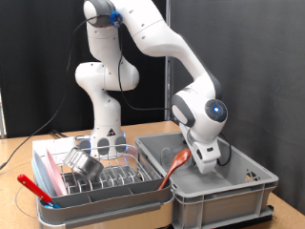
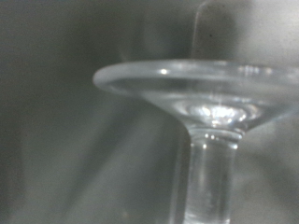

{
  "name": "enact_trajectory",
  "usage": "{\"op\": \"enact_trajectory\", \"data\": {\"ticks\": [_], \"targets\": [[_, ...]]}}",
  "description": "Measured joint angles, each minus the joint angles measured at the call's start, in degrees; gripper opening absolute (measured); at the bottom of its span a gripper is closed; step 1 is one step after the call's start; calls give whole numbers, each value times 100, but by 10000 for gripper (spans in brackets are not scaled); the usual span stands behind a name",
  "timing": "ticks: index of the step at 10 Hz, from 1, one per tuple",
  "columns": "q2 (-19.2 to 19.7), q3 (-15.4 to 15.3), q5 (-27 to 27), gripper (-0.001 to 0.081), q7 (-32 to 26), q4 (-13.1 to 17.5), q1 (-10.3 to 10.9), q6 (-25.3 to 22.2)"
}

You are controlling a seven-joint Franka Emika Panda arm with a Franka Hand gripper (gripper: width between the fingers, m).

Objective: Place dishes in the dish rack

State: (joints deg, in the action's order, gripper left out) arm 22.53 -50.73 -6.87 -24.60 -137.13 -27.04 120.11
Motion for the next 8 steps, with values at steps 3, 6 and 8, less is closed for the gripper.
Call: {"op": "enact_trajectory", "data": {"ticks": [3, 6, 8], "targets": [[32, 96, 4, 803, 100, 9, 62, -12], [208, 171, 0, 803, 177, 79, 81, -69], [385, 212, -34, 803, 178, 172, 80, -177]]}}
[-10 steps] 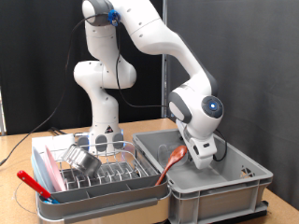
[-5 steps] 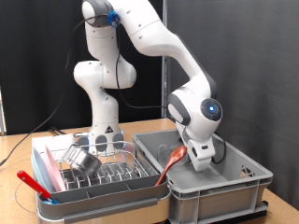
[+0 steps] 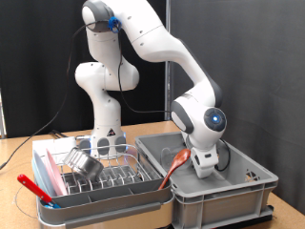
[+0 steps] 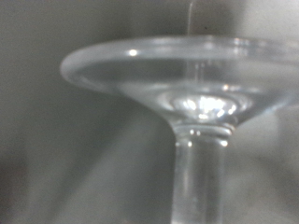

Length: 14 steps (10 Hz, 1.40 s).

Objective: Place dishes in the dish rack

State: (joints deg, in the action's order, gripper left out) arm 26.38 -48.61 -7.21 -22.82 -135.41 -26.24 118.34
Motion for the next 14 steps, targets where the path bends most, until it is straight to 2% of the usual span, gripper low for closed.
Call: {"op": "enact_trajectory", "data": {"ticks": [3, 10, 12, 13, 14], "targets": [[258, 27, -9, 803, 2, 144, 0, -150], [379, 27, 6, 803, 42, 241, 51, -352], [386, 27, 6, 540, 170, 228, 92, -346], [386, 27, 6, 540, 227, 227, 97, -333], [386, 27, 6, 356, 258, 226, 99, -316]]}}
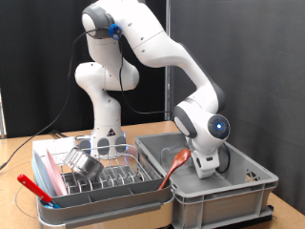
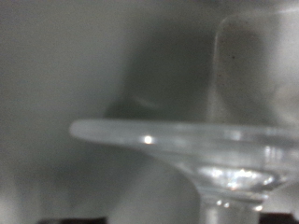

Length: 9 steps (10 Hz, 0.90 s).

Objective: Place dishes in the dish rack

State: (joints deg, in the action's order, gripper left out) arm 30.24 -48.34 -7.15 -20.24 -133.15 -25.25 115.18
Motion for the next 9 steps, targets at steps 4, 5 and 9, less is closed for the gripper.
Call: {"op": "enact_trajectory", "data": {"ticks": [4, 5, 9], "targets": [[0, 4, 3, 100, 6, 1, 0, 78], [0, 4, -3, 100, 6, 2, 0, 98], [-124, -379, -353, 100, -458, -11, -323, 619]]}}
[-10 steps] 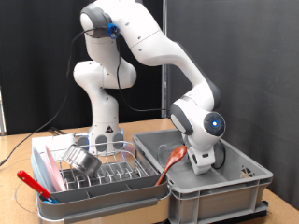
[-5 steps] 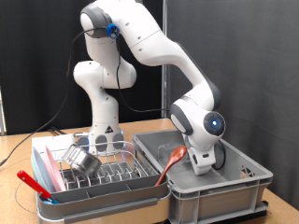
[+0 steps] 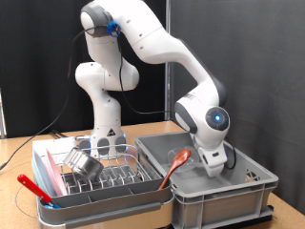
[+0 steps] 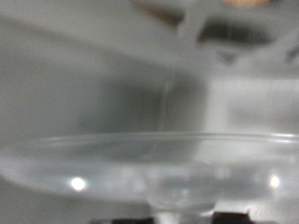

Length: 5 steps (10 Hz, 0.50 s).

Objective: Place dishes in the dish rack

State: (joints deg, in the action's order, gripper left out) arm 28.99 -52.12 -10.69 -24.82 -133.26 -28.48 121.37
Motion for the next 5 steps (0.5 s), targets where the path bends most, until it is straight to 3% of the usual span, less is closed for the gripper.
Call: {"op": "enact_trajectory", "data": {"ticks": [3, 5], "targets": [[-335, -527, -453, 100, -383, 120, -553, -308], [-476, -760, -601, 100, -680, 394, -842, -1251]]}}
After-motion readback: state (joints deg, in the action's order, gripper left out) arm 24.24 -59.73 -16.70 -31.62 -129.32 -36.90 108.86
